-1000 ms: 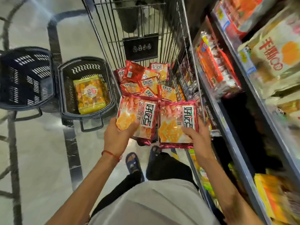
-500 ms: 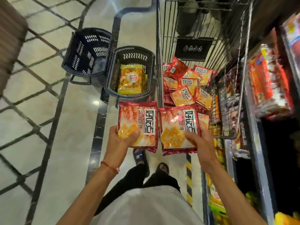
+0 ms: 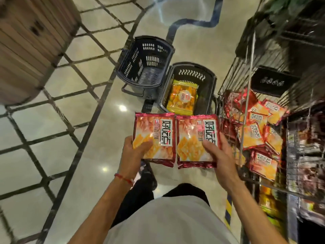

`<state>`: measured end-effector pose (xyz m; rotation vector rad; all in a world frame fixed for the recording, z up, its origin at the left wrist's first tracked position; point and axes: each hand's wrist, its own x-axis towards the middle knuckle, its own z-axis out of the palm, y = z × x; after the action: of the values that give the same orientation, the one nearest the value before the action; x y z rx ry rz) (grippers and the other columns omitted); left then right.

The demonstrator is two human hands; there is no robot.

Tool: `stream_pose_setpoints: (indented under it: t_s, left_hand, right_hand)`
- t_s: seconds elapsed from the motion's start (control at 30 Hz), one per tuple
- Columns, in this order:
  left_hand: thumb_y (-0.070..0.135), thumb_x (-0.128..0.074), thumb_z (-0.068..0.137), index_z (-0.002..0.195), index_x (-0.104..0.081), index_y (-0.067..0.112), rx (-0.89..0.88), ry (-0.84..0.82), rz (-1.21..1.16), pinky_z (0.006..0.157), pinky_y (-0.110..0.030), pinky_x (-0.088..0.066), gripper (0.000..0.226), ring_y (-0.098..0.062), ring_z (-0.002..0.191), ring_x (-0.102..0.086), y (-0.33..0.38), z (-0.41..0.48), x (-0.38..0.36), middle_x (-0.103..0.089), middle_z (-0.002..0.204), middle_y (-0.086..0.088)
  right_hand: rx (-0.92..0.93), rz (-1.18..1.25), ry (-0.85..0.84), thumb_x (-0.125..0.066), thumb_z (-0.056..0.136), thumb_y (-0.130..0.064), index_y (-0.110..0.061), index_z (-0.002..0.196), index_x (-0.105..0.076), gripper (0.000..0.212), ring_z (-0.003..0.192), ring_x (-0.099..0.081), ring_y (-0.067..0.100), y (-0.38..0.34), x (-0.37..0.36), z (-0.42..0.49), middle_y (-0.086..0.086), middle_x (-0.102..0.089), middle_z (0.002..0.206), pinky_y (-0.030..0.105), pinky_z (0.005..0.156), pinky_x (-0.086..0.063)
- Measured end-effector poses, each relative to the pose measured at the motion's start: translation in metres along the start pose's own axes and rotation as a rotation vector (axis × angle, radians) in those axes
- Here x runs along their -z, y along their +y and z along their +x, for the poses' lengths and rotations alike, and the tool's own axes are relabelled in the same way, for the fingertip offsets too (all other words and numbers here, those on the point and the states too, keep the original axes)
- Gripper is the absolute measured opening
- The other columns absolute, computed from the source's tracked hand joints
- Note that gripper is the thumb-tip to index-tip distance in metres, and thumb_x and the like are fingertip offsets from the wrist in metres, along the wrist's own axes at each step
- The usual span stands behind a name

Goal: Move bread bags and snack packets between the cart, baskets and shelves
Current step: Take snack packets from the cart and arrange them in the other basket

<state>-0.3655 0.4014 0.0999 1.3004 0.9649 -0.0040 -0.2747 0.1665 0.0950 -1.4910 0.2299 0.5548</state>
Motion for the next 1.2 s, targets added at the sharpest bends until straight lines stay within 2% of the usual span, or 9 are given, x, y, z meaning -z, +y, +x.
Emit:
stream_pose_setpoints:
  t_s: [0.07, 0.17, 0.33, 0.47, 0.57, 0.67, 0.73, 1.07, 1.2]
  left_hand:
    - [0.013, -0.071, 0.094, 0.123, -0.051, 0.007, -0.023, -0.002, 0.016, 0.057, -0.017, -0.056, 0.036, -0.005, 0.073, -0.074, 0.023, 0.025, 0.032, -0.07, 0.104, -0.004]
    - [0.02, -0.075, 0.092, 0.127, -0.054, 0.001, -0.055, 0.002, 0.06, 0.066, -0.02, -0.06, 0.045, -0.014, 0.089, -0.076, 0.05, 0.064, 0.074, -0.072, 0.114, -0.012]
    - [0.025, -0.074, 0.092, 0.122, -0.052, 0.014, -0.068, 0.015, 0.055, 0.06, -0.014, -0.056, 0.039, -0.009, 0.088, -0.069, 0.087, 0.122, 0.109, -0.067, 0.107, 0.003]
    - [0.034, -0.081, 0.083, 0.124, -0.055, 0.013, -0.071, 0.017, 0.066, 0.078, -0.03, -0.062, 0.053, -0.018, 0.096, -0.072, 0.117, 0.176, 0.119, -0.07, 0.111, 0.001]
    - [0.036, -0.084, 0.08, 0.113, -0.064, 0.016, -0.083, -0.023, 0.098, 0.079, -0.034, -0.063, 0.043, -0.02, 0.091, -0.075, 0.14, 0.227, 0.121, -0.075, 0.105, -0.004]
    - [0.058, -0.089, 0.067, 0.124, -0.061, 0.017, -0.033, -0.059, 0.128, 0.086, -0.045, -0.062, 0.075, -0.023, 0.098, -0.076, 0.162, 0.289, 0.122, -0.075, 0.115, -0.005]
    - [0.071, -0.084, 0.064, 0.133, -0.056, 0.02, -0.015, -0.094, 0.171, 0.09, -0.051, -0.061, 0.09, -0.023, 0.103, -0.075, 0.178, 0.332, 0.119, -0.073, 0.121, -0.003]
    - [0.06, -0.084, 0.072, 0.131, -0.058, 0.018, 0.065, -0.132, 0.245, 0.094, -0.05, -0.059, 0.077, -0.021, 0.103, -0.075, 0.242, 0.506, 0.109, -0.075, 0.117, -0.002]
    - [0.069, -0.082, 0.069, 0.133, -0.056, 0.018, 0.108, -0.153, 0.295, 0.091, -0.049, -0.061, 0.086, -0.018, 0.101, -0.075, 0.241, 0.577, 0.108, -0.075, 0.118, 0.0]
  right_hand:
    - [0.008, 0.0, 0.003, -0.082, 0.084, -0.034, -0.032, 0.133, -0.064, 0.052, 0.118, -0.071, 0.029, -0.007, -0.045, 0.011, 0.004, -0.074, 0.126, 0.059, 0.107, -0.052]
    - [0.012, -0.006, 0.012, -0.087, 0.078, -0.047, -0.042, 0.126, -0.068, 0.051, 0.119, -0.07, 0.03, -0.019, -0.1, 0.027, 0.004, -0.074, 0.127, 0.06, 0.107, -0.051]
    - [-0.038, -0.022, 0.028, -0.085, 0.076, -0.057, -0.039, 0.131, -0.064, 0.062, 0.115, -0.073, 0.027, -0.038, -0.16, 0.062, 0.0, -0.075, 0.124, 0.057, 0.104, -0.054]
    - [-0.067, -0.017, 0.046, -0.075, 0.09, -0.038, -0.028, 0.134, -0.062, 0.047, 0.107, -0.076, 0.026, -0.053, -0.197, 0.109, 0.002, -0.077, 0.119, 0.05, 0.095, -0.06]
    - [-0.059, -0.004, 0.083, -0.075, 0.089, -0.034, -0.029, 0.129, -0.063, 0.042, 0.103, -0.077, 0.025, -0.065, -0.222, 0.154, 0.002, -0.078, 0.116, 0.045, 0.088, -0.063]
    - [-0.052, -0.004, 0.122, -0.074, 0.093, -0.034, -0.028, 0.134, -0.061, 0.044, 0.105, -0.076, 0.021, -0.073, -0.245, 0.205, 0.0, -0.077, 0.119, 0.039, 0.085, -0.064]
    - [-0.04, -0.006, 0.151, -0.073, 0.094, -0.034, -0.029, 0.139, -0.059, 0.048, 0.107, -0.076, 0.019, -0.08, -0.26, 0.244, -0.001, -0.076, 0.122, 0.035, 0.084, -0.064]
    - [-0.171, -0.019, 0.263, -0.074, 0.095, -0.034, -0.035, 0.132, -0.058, 0.041, 0.111, -0.074, 0.015, -0.105, -0.318, 0.402, -0.007, -0.073, 0.124, 0.041, 0.094, -0.061]
    - [-0.212, -0.069, 0.316, -0.073, 0.097, -0.03, -0.029, 0.141, -0.052, 0.049, 0.111, -0.073, 0.014, -0.088, -0.335, 0.46, -0.006, -0.071, 0.125, 0.031, 0.088, -0.063]
